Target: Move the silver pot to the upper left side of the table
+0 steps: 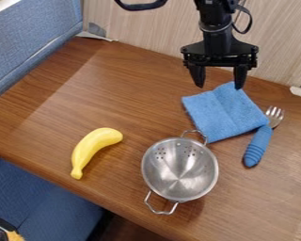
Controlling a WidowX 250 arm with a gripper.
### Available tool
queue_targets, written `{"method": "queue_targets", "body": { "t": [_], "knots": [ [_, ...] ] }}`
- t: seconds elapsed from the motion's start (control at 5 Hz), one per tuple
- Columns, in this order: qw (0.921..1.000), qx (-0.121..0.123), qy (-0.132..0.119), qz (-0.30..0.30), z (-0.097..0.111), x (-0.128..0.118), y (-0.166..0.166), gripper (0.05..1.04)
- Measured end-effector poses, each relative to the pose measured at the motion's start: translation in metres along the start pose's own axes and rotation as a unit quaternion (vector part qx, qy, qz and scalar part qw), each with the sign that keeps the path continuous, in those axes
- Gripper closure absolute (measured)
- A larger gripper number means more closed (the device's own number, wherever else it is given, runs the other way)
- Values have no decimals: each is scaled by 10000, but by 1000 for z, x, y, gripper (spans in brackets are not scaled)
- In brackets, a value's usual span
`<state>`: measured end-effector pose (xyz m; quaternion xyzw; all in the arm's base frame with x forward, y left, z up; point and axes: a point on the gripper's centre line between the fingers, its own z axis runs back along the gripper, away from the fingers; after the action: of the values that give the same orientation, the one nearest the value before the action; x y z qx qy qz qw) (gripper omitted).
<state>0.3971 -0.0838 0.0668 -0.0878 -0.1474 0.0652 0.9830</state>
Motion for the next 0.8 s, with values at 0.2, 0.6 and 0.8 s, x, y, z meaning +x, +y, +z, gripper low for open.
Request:
{"method": "queue_targets", "body": {
  "t": [0.2, 0.6, 0.8],
  "knots": [
    [9998, 58, 190, 41, -13, -7, 3, 84],
    [9973, 355, 620, 192, -5, -24, -1, 84],
    [9962, 747, 447, 49, 26, -43, -26, 84]
  ]
}}
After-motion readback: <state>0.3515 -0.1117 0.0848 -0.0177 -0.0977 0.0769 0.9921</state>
